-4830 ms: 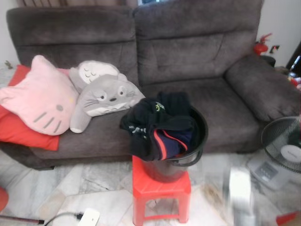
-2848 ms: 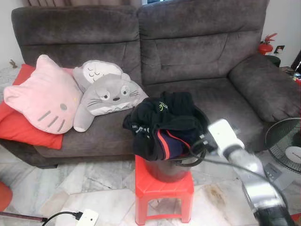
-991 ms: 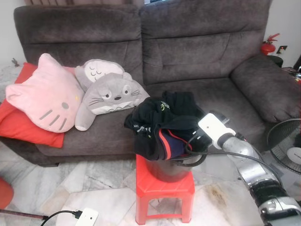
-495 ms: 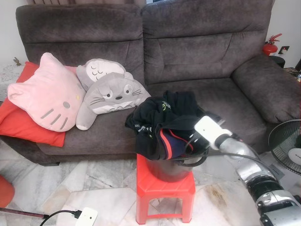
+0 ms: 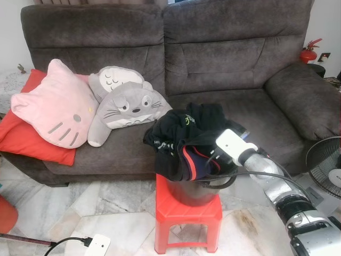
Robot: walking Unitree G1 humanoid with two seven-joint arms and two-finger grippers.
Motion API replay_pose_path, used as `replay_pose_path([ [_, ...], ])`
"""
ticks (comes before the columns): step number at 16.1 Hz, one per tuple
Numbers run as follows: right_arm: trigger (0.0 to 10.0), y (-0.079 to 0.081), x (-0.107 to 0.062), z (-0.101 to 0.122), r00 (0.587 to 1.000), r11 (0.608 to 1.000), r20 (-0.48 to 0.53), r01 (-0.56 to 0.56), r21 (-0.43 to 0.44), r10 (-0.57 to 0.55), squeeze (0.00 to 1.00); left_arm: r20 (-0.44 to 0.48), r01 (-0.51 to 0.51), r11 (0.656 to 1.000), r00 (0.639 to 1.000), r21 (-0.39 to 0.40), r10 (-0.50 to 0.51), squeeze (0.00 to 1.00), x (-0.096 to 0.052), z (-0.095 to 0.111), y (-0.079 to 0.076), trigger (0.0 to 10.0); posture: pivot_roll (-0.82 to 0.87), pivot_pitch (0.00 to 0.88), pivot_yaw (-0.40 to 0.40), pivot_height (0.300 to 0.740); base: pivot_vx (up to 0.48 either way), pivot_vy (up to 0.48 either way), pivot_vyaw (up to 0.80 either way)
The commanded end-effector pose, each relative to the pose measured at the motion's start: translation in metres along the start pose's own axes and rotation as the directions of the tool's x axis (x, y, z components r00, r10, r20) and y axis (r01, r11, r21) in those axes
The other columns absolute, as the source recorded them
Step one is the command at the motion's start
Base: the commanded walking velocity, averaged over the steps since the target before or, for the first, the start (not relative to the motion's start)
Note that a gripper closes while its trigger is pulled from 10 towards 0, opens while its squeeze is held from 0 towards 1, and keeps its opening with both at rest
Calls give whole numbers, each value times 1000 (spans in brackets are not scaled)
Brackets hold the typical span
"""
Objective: Hang hanger
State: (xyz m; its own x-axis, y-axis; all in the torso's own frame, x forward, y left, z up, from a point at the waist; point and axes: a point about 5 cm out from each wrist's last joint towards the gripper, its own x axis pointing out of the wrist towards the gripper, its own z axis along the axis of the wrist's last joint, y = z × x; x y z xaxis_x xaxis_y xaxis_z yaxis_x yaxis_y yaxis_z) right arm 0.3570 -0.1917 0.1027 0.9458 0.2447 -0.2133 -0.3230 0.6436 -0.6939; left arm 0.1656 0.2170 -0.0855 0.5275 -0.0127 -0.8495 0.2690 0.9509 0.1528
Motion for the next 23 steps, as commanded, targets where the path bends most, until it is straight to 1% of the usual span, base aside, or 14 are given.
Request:
replay_pose_path([
  [1, 10000, -2, 2, -3, 999, 1000, -42, 10, -25, -12, 0, -22, -6, 1000, 1000, -3, 6, 0, -1, -6, 3, 10000, -269, 0, 81, 740, 0, 0, 0],
  [2, 10000, -3, 1, -6, 998, 999, -61, 18, -28, -20, 0, -22, -5, 1000, 1000, -3, 5, 0, -1, -6, 2, 10000, -269, 0, 81, 740, 0, 0, 0],
  [5, 10000, -5, 1, -8, 997, 999, -64, 39, -26, -40, 0, -20, -6, 1000, 1000, -2, 6, 0, -1, -6, 3, 10000, -269, 0, 81, 740, 0, 0, 0],
  [9, 10000, -7, 3, -2, 998, 998, -24, 53, -35, -54, 0, -17, -12, 1000, 1000, 2, 12, 0, -1, -5, 3, 10000, -269, 0, 84, 740, 0, 0, 0],
  [12, 10000, -6, 4, -1, 998, 997, -33, 48, -61, -51, 0, -15, -17, 1000, 1000, 3, 17, 0, -1, -5, 4, 10000, -267, 0, 84, 740, 0, 0, 0],
  [13, 0, -6, 4, -1, 998, 997, -34, 45, -65, -47, 0, -16, -17, 1000, 1000, 4, 17, 0, -1, -5, 4, 10000, -268, 0, 85, 740, 0, 0, 0],
  [15, 0, -6, 4, -1, 998, 996, -34, 41, -76, -44, 0, -16, -17, 1000, 1000, 6, 17, 0, -1, -5, 4, 10000, -267, 0, 85, 740, 0, 0, 0],
  [23, 0, 1, 4, -3, 999, 997, -35, 28, -70, -30, 0, -15, -18, 1000, 1000, 12, 18, 0, -1, -4, 4, 10000, -266, 0, 88, 740, 0, 0, 0],
])
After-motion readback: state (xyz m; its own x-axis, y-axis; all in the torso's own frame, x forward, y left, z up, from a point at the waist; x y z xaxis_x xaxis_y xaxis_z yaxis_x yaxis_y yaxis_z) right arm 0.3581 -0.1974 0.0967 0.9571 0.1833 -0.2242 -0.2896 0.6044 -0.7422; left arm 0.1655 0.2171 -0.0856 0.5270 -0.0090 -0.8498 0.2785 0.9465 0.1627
